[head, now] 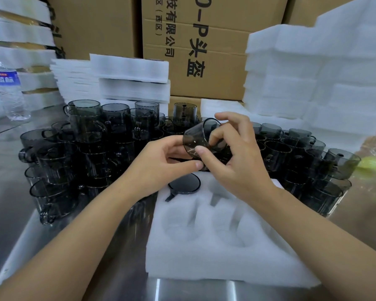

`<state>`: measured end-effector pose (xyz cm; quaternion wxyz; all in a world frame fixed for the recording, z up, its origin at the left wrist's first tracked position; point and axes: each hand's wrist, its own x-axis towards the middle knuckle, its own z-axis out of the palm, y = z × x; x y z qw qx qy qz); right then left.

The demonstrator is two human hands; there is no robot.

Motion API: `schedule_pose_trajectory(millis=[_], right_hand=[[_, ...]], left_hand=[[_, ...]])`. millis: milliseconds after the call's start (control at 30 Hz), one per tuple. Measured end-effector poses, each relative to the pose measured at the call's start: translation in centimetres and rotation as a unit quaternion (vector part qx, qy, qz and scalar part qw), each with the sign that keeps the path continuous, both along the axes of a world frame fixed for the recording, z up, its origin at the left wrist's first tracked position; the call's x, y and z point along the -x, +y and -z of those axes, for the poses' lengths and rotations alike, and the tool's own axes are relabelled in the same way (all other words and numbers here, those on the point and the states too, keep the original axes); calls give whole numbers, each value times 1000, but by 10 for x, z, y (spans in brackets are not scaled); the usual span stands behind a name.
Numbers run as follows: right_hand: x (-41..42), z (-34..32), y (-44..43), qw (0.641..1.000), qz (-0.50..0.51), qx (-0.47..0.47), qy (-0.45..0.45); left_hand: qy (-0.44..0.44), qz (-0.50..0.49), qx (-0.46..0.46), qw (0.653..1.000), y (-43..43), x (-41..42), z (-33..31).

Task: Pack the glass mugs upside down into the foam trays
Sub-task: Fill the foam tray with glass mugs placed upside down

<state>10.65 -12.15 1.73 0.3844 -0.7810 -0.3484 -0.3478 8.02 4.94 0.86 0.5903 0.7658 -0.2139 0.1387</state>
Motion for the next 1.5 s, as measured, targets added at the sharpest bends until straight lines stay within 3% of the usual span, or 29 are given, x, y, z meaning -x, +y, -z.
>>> schedule_pose_trajectory(millis=[500,800,1000,1167,1233,1367,1500], right_hand=[[3,-1,1,1000,8,-15,8],[1,-6,-6,994,-50,-23,89],[2,-7,-12,986,-78,19,147],[6,-12,-16,989,-56,71,118],[6,-16,-19,990,-47,42,128],[6,-17,-32,969,-52,-114,212],[9,-4,-39,962,3,-88,258]], left_hand=[[34,64,-3,997,-13,-2,12],[95,87,39,991,-4,-9,10],[103,110,48,987,0,-13,13],[77,118,29,990,0,-12,12],[84,123,28,988,0,-12,13],[105,92,-12,990,1,-13,14],[99,70,-26,992,-2,-10,13]])
